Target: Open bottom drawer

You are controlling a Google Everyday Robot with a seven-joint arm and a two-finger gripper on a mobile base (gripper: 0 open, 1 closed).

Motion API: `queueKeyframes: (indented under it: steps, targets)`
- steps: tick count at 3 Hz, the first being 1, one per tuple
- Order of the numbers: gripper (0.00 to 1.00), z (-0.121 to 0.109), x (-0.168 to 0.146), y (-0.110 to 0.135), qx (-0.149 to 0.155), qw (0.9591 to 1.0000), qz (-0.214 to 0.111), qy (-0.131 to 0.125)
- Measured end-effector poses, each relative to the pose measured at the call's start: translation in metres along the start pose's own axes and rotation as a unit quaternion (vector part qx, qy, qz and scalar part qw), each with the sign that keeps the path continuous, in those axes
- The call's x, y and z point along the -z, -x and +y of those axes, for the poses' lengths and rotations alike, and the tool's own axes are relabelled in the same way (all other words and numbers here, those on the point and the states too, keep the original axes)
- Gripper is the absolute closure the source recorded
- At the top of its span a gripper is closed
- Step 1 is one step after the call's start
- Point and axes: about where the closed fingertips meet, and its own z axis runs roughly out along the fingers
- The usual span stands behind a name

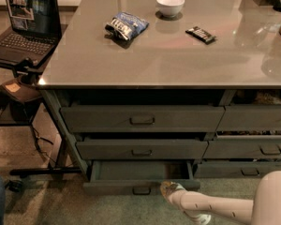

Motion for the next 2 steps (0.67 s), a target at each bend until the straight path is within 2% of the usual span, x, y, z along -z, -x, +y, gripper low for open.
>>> queueKeyframes:
  steps: [1,2]
  targets:
    - [1.00,0.012,0.023,0.000,-0.004,0.9997,-0.008,-0.021]
    - [1.00,0.058,0.065,-0.021,-0.031,0.9984,-0.010,-0.046]
